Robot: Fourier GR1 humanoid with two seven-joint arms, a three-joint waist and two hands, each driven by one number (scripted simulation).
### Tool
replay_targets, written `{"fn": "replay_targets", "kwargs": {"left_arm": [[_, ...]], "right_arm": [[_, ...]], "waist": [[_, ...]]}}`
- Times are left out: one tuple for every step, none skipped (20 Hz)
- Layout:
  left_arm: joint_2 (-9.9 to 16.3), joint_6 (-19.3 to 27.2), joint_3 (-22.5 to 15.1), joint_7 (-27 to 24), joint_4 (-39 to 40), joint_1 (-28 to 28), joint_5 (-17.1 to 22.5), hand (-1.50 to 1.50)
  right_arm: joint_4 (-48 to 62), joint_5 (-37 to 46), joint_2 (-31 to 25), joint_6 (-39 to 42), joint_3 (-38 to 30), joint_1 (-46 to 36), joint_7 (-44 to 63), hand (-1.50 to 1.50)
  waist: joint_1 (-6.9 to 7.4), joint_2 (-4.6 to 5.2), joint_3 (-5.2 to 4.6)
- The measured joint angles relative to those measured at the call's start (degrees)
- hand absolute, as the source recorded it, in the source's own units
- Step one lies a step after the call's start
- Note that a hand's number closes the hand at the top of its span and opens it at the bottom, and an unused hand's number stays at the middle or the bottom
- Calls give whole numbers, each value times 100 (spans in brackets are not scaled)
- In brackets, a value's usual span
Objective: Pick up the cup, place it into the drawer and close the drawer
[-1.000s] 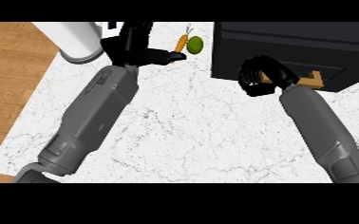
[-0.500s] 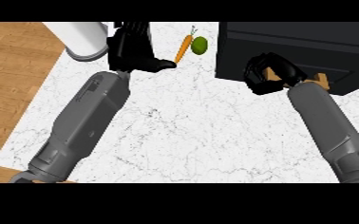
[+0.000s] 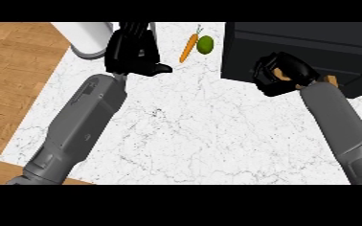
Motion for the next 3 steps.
{"fn": "replay_targets", "kwargs": {"left_arm": [[11, -23, -7, 5, -17, 24, 1, -150], [3, -35, -13, 8, -35, 41, 5, -150], [21, -52, -10, 10, -49, 53, 9, -150]], "right_arm": [[-24, -24, -19, 42, -6, 19, 13, 150], [-45, -57, -34, 95, -18, 32, 23, 150], [-73, -80, -50, 127, -24, 52, 19, 150]], "waist": [[18, 1, 3], [30, 4, 8], [42, 9, 10]]}}
